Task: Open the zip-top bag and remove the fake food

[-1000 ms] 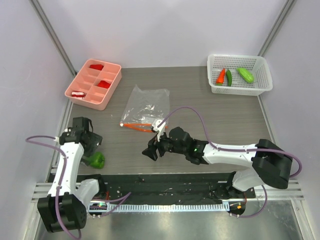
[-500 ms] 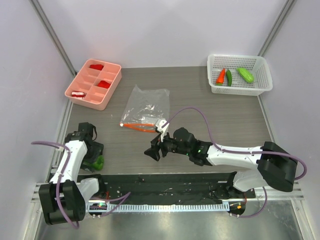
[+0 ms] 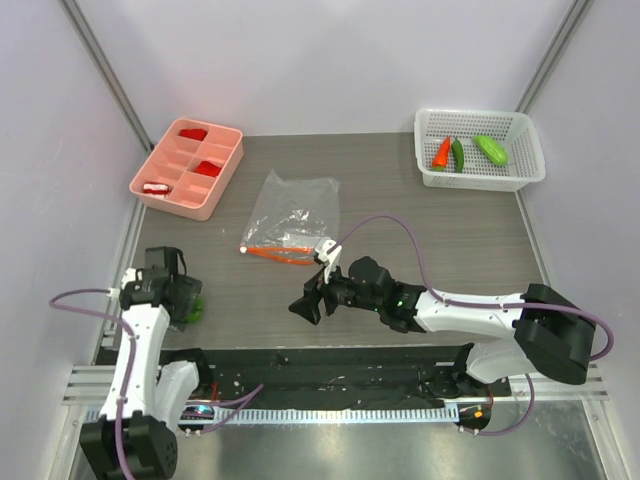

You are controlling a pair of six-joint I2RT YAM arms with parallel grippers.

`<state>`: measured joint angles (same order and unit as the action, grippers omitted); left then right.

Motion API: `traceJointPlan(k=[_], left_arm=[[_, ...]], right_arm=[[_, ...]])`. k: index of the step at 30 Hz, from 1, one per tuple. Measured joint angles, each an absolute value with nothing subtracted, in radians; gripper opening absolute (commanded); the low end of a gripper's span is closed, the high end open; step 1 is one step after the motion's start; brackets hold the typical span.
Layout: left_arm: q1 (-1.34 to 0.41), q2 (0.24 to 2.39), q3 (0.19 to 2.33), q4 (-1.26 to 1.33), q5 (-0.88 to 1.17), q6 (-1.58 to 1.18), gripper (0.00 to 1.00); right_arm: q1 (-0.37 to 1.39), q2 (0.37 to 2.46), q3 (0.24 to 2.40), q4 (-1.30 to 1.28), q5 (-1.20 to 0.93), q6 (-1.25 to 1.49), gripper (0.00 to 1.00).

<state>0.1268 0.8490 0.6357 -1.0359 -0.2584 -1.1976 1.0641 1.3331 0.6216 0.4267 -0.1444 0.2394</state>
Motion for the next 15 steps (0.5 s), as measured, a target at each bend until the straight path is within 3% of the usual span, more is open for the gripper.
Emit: traceJointPlan(k=[3,7,15], left_arm=[[0.127,0.771,0.667,-1.001,-0.188,-1.158,0.38],[0.127,0.659,0.668,-0.824,0.085,-1.09,0.38],[-0.004,0.718,0.625,-0.224,0.578,-1.122,0.4]], right_arm=[[1.042,1.333,0.621,0.443,-0.163,0.294,0.89],[0.987,1.333,0.615,0.483,-0.223,0.347,1.0],[0.89,1.254,0.533,0.575,-0.368,0.346,1.0]])
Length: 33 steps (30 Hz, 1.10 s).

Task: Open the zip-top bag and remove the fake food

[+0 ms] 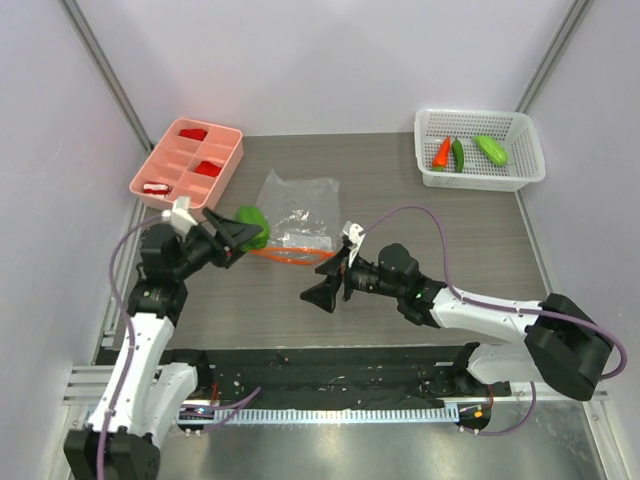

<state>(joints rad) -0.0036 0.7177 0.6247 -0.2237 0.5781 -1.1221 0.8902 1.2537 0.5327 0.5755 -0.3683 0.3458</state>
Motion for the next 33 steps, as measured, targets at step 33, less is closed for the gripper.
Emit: traceJointPlan(k=[33], left_arm=[[-0.474,1.134,0.67,0.508,1.018,-1.36,0.35]], right_arm=[[0.86,0.962,0.497,0.602,-0.281,-0.15,1.0]])
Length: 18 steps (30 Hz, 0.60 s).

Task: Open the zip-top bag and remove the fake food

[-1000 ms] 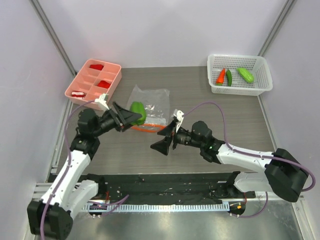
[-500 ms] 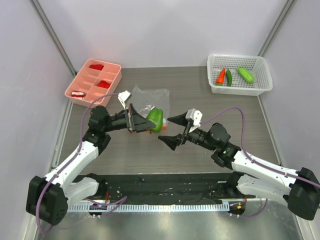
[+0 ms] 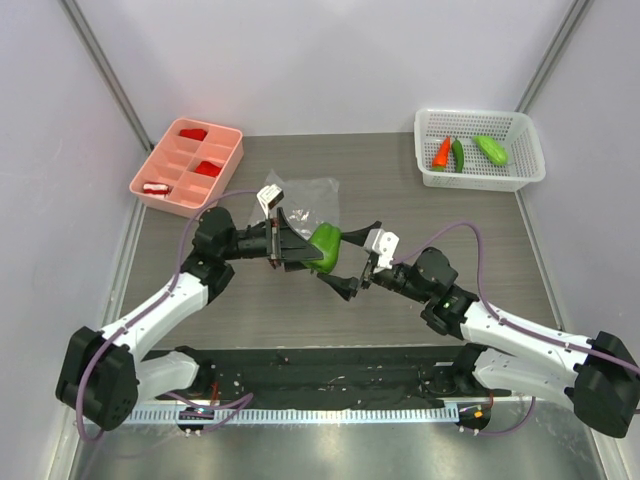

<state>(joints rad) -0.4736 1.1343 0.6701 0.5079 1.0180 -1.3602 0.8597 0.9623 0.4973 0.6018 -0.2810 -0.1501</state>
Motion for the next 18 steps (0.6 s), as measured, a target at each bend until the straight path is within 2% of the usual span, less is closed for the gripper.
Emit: traceJointPlan(k=[18], left_arm=[[-0.509,1.157,0.67,0.522,1.006,-1.377,0.34]], right_arm=[[0.862,0.963,0.504,0.601,-0.284,-0.179,1.0]])
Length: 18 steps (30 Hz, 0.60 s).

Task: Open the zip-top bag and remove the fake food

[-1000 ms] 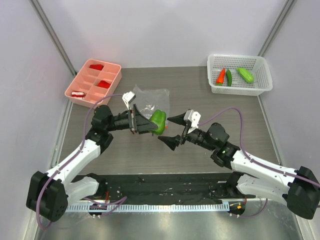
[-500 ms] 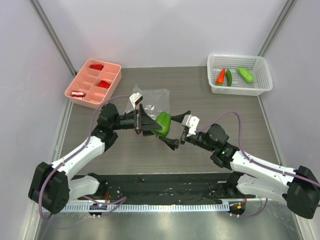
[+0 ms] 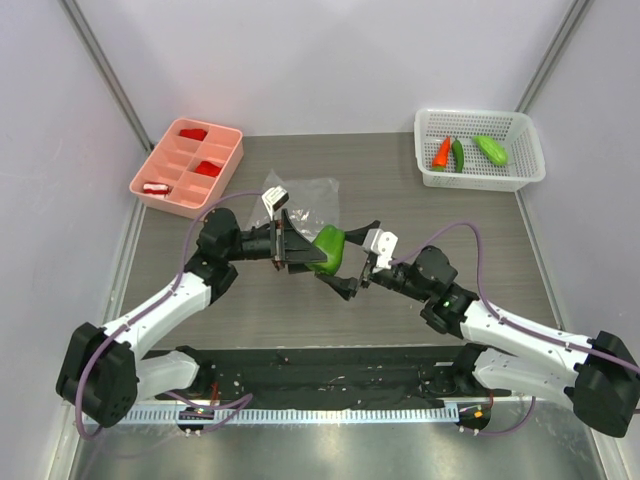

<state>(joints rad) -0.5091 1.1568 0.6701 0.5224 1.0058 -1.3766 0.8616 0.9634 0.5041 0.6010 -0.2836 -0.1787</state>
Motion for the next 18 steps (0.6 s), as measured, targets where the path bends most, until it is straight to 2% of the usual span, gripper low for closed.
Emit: traceJointPlan(k=[9,11,14,15,18], left_arm=[[-0.516,1.158,0.67,0.53,1.007,-1.373,0.34],[-0.517,1.159,0.67,0.528,1.008,-1.37,0.33],[-0.52,1.163,0.67,0.524,1.008,-1.358,0.34],[-0.521,1.163,0.67,0.524,1.007,-1.355,0.35],[-0.521,1.163,0.67,0.523,1.007,-1.353,0.41]], right_arm=[[0.856,0.975,0.536,0.561,-0.32,-0.138,1.0],[0.856,0.974,0.536,0.558,-0.32,-0.13,0.97],[0.856,0.974,0.539,0.542,-0.316,-0.119,0.86],[0.855,0.974,0.54,0.538,-0.315,-0.116,0.78],[0.855,0.974,0.541,0.534,-0.313,-0.106,0.67]])
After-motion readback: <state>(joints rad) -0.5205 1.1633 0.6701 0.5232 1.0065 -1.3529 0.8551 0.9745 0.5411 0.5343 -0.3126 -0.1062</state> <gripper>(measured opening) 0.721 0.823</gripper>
